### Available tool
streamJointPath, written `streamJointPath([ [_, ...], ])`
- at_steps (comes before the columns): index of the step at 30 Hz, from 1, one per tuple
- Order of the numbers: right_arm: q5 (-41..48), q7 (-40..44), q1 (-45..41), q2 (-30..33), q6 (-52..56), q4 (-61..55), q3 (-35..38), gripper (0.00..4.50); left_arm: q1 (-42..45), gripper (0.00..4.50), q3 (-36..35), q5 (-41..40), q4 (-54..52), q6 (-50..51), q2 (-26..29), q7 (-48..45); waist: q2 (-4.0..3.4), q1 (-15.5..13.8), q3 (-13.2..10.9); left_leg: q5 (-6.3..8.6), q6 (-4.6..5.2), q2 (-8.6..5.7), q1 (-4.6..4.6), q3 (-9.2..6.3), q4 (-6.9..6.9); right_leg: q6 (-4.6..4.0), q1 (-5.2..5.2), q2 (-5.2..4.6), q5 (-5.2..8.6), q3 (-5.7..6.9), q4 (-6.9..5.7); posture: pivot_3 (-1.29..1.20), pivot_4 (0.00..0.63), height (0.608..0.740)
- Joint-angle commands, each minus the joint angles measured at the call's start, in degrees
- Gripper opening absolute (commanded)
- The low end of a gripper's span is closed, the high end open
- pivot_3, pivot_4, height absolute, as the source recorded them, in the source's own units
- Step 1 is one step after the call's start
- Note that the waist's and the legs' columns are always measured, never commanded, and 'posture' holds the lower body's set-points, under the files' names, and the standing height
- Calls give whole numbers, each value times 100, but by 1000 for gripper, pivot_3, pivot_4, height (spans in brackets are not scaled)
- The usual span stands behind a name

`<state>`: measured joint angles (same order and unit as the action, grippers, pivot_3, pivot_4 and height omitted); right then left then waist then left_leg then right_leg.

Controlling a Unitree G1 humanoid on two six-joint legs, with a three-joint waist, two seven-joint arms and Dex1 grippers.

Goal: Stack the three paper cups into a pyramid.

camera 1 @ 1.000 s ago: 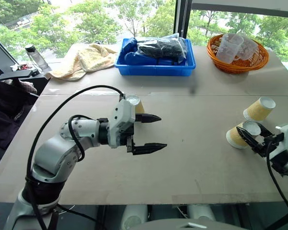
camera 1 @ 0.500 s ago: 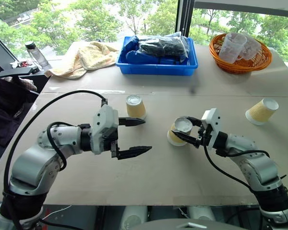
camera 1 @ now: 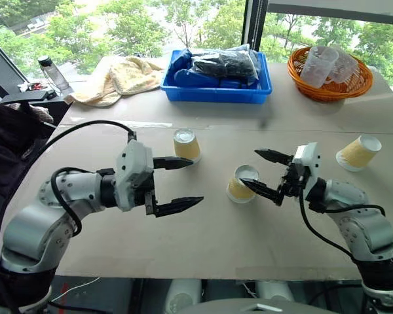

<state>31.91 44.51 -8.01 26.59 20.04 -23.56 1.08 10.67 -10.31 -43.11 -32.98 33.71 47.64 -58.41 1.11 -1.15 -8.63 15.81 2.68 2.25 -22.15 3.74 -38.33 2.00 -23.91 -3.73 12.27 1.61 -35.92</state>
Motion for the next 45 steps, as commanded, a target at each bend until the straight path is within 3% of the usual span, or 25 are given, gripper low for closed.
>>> streamJointPath([
  [1, 314, -765, -82, -109, -9, -128, 979, 4479, 618, 4500, 318, -227, -5, 90, -296, 232, 1, 24, 0, 0, 0, -2, 2, -1, -3, 3, 2, -1, -2, -7, 0, 0, 150, 733],
  [10, -1287, -2038, -207, 403, -835, 1470, 1956, 4479, 2255, 4500, 1568, 536, 885, 246, -1179, 692, 4, 37, -1, -1, 0, -13, 13, 22, -5, 7, 18, 12, -4, -23, -1, 0, 150, 733],
  [21, -2082, -3433, -864, 217, -1205, 2813, 2182, 4479, 2645, 4500, 1843, 889, 1164, 333, -1501, 822, -2, 174, -5, -2, -2, -6, 18, 27, 3, 23, 7, 27, -10, -56, -2, 0, 150, 733],
  [31, -1917, -3901, -1371, -27, -1027, 3513, 2278, 4479, 2541, 4500, 1825, 944, 1062, 384, -1426, 758, -3, 181, -5, -2, -3, -6, 21, 28, 3, 25, 3, 26, -12, -77, -2, 0, 150, 733],
  [45, -1837, -3795, -1361, -75, -924, 3681, 2217, 4479, 2579, 4500, 1686, 934, 1144, 437, -1622, 1015, -3, 183, -6, -2, -2, -6, 20, 29, 3, 28, 2, 25, -14, -81, -2, 0, 150, 733],
])
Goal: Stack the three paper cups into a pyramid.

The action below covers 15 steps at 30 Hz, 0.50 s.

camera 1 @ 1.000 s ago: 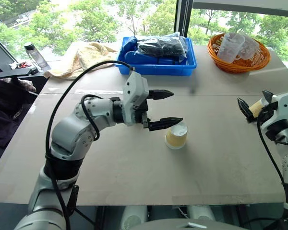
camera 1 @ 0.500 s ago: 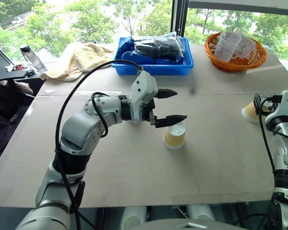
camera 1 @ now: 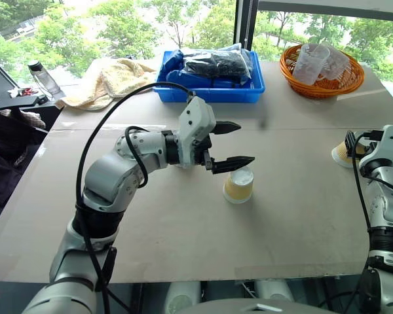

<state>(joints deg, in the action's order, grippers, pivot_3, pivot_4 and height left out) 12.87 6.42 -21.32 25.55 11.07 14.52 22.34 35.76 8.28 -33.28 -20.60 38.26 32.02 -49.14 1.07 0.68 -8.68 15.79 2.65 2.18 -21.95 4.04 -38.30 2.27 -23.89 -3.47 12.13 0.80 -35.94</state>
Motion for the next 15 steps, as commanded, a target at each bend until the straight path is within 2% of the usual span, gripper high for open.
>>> streamJointPath([
  [1, 74, 35, -21, 24, -35, -130, 80, 4479, 68, 4500, -180, -72, -89, -3, -87, 94, 0, 0, 0, 0, 0, 0, 0, 0, 0, 0, 0, 0, 0, 0, 0, 0, 150, 733],
  [3, 82, 63, 1, 13, -38, -134, 65, 4479, 51, 4500, -210, -145, -90, 63, -148, 132, 0, 0, 0, 0, 0, 0, 0, 0, 0, 1, 0, 0, 0, 0, 0, 0, 150, 733],
  [4, 88, 73, 18, 0, -41, -132, 60, 3949, 47, 4500, -219, -172, -95, 102, -168, 146, 0, 1, 0, 0, 0, 0, 0, 0, 0, 1, 0, 0, 0, 0, 0, 0, 150, 733],
  [5, 92, 77, 30, -9, -42, -131, 58, 3690, 45, 4500, -227, -185, -100, 131, -180, 155, 0, 1, 0, 0, -1, 0, 0, 0, 0, 1, 0, 0, 0, 0, 0, 0, 150, 733],
  [7, 99, 78, 46, -28, -50, -131, 56, 2600, 38, 4500, -246, -196, -112, 178, -185, 151, 0, 1, 0, 0, 0, 0, 0, -1, 0, 1, 0, 0, 0, 0, 0, 0, 150, 733],
  [8, 101, 76, 53, -40, -59, -129, 56, 2211, 31, 4500, -255, -193, -113, 189, -176, 141, 0, 2, 0, 0, 0, 0, 0, 0, 0, 1, 0, 0, -1, 0, 0, 0, 150, 733],
  [15, 214, 371, 56, -85, -221, -365, -51, 2149, -13, 4500, -270, -129, -140, 160, -66, 22, 0, 5, 0, 0, 0, 0, 1, 0, 0, 2, 0, 1, -1, 0, 0, 0, 150, 733],
])
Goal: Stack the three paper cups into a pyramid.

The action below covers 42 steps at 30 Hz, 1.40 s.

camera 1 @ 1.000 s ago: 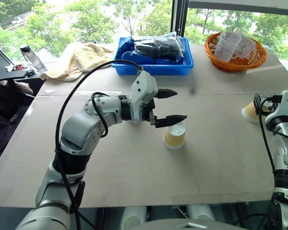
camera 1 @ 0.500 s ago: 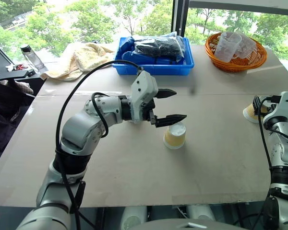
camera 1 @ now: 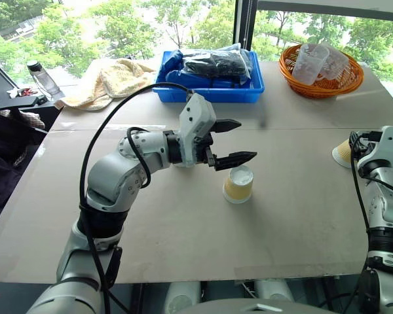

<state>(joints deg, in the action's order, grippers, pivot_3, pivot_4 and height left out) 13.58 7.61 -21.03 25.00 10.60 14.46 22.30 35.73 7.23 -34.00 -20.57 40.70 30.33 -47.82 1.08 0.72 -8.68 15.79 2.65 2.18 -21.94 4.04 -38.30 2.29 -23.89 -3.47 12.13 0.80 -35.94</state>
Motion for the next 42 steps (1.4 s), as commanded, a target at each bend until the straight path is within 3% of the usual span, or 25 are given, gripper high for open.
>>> streamJointPath([
  [1, 169, 361, 24, -31, -206, -431, -85, 2149, -20, 4500, -170, -44, -141, -107, 142, -147, 0, 11, 0, 0, 0, 0, 0, -1, 0, 0, 0, 0, 0, 0, 0, 0, 150, 733],
  [6, 862, 2341, 585, 293, -61, -1555, -740, 2149, -229, 4500, -270, -27, -198, -278, 552, -540, -5, 9, -3, 1, 1, 3, 2, -2, 5, 0, -2, 3, 0, 0, 0, 0, 150, 733],
  [11, 1382, 3541, 1230, 779, 379, -2623, -1247, 2149, -387, 4500, -543, -166, -180, -344, 874, -823, -8, -27, -6, 2, 3, 5, -6, -8, 4, 1, -6, 2, 1, 8, 1, 0, 150, 733],
  [24, 1306, 4234, 1513, 808, 452, -3369, -2246, 2149, -1228, 4500, -905, -369, -486, -480, 1666, -1632, 1, -30, -11, 3, 4, 3, -2, -3, -1, -1, -3, 1, 1, 1, 1, 0, 150, 733],
  [39, 651, 4318, 1582, 540, -369, -2915, -2576, 2149, -1238, 4500, -885, -439, -623, -536, 1635, -1556, 5, -23, -12, 2, 3, 3, 0, -2, -3, -5, -3, 3, 3, 1, -3, 0, 150, 733],
  [40, 603, 4382, 1605, 593, -372, -2895, -2613, 3206, -1222, 4500, -878, -440, -606, -542, 1627, -1558, 5, -23, -12, 2, 3, 3, 1, -2, -3, -2, -3, 3, 1, 1, -3, 0, 150, 733],
  [42, 635, 4471, 1643, 646, -341, -2899, -2630, 4118, -1207, 4500, -867, -434, -584, -556, 1625, -1564, 5, -26, -12, 2, 3, 3, 0, -2, -3, -3, -3, 3, 2, 2, -2, 0, 150, 733],
])
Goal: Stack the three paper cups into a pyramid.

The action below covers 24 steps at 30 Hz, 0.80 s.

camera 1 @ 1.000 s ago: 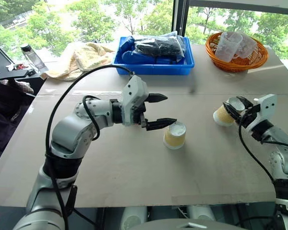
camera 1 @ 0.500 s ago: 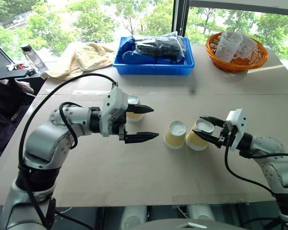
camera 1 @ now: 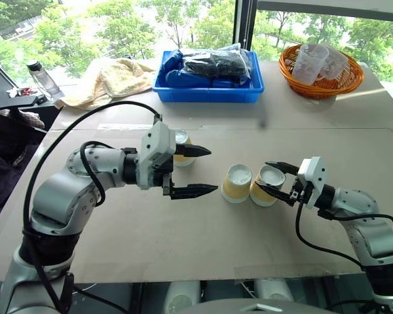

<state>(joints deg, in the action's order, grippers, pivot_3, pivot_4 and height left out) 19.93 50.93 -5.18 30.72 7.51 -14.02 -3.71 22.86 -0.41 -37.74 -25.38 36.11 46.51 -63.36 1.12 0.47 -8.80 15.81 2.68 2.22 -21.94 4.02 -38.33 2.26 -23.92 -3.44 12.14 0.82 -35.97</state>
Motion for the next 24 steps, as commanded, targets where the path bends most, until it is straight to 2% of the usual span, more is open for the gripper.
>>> streamJointPath([
  [1, 47, 151, 68, 76, -7, -73, -13, 4441, 81, 4500, -103, -62, -98, -99, 8, -11, 0, -3, 0, 0, 0, 0, 0, 0, 0, 0, 0, 0, 0, 0, 0, 0, 150, 733],
  [9, 692, 176, -4, 187, 161, -305, 642, 4441, -47, 4500, -245, -179, -89, -129, -24, 13, 0, -12, -1, 0, 0, 0, 0, 1, -1, 0, 0, -1, 0, -1, 0, 0, 150, 733],
  [14, 1302, 328, 82, 629, 720, -703, 1077, 4441, -477, 4500, -951, -440, 196, -232, -207, 258, 0, -10, -1, 0, 0, 1, -1, 0, 0, 2, 0, -2, -1, 0, 1, 0, 150, 733],
  [17, 2028, 213, -181, 966, 1454, -1113, 1391, 4441, -778, 4500, -1237, 105, 525, -674, -676, 1153, 2, -11, -2, 0, 0, 4, 4, -2, 2, 1, 1, -1, -1, 0, 0, 0, 150, 733],
  [24, 2509, -189, -674, 933, 2096, -1199, 1434, 4441, -774, 4500, -825, 1282, 1270, -1539, -1466, 2238, 22, -90, 3, 0, 0, 1, 7, -4, -2, -7, 12, -5, 0, 2, -1, 0, 150, 733],
])
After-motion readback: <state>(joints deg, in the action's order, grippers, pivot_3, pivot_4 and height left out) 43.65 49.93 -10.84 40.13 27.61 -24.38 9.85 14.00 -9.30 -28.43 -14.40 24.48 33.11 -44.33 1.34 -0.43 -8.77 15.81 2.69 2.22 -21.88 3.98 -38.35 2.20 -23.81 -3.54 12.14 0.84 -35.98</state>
